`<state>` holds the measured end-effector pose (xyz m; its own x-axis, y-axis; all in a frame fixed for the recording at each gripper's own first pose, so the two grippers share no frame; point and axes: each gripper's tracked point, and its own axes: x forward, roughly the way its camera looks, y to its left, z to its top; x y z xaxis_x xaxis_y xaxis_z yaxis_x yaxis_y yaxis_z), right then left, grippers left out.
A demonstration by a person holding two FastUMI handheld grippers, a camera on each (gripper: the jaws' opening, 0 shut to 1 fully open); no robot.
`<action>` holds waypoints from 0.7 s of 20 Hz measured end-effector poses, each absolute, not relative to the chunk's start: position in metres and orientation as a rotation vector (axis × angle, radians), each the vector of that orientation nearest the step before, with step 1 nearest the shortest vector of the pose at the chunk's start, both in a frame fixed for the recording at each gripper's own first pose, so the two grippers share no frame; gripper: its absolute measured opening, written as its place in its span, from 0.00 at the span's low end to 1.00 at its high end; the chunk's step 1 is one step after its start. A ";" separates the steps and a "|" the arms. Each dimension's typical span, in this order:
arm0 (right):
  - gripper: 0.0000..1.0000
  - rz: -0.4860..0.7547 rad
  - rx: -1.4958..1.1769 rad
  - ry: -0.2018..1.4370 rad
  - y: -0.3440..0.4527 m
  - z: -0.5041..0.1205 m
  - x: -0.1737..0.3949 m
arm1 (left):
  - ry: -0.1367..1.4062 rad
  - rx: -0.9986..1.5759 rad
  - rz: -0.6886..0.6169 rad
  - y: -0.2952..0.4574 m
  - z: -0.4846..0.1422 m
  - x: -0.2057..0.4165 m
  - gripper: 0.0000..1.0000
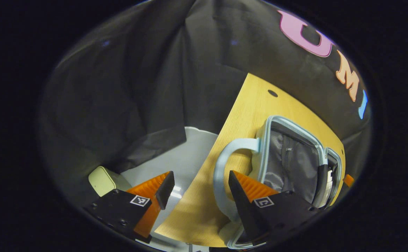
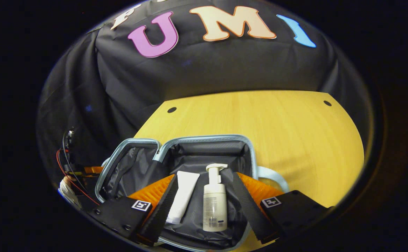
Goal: First open the suitcase, pack the skin care products into it, and then close the suitcase.
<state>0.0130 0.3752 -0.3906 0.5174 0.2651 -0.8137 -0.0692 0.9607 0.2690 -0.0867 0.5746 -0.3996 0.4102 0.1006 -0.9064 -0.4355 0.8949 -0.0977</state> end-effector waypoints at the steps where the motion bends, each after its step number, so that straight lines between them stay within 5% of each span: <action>1: 0.98 0.189 0.212 0.996 0.369 -0.386 0.014 | 1.116 -0.344 0.340 0.575 -0.407 -0.084 0.92; 2: 0.98 0.179 0.208 0.986 0.363 -0.382 0.013 | 1.131 -0.345 0.330 0.574 -0.414 -0.081 0.96; 3: 0.98 0.171 0.193 0.975 0.357 -0.379 0.014 | 1.142 -0.350 0.320 0.573 -0.418 -0.078 0.86; 6: 0.98 0.156 0.121 0.944 0.340 -0.373 0.011 | 1.137 -0.326 0.308 0.576 -0.421 -0.067 0.75; 10: 0.98 0.170 0.091 0.913 0.334 -0.365 0.007 | 1.202 -0.213 0.312 0.569 -0.419 -0.065 0.28; 11: 0.98 0.176 0.085 0.905 0.329 -0.367 0.008 | 1.177 -0.188 0.326 0.566 -0.408 -0.060 0.09; 14: 0.98 0.201 0.084 0.876 0.327 -0.357 0.006 | 1.139 -0.151 0.318 0.560 -0.373 -0.053 0.05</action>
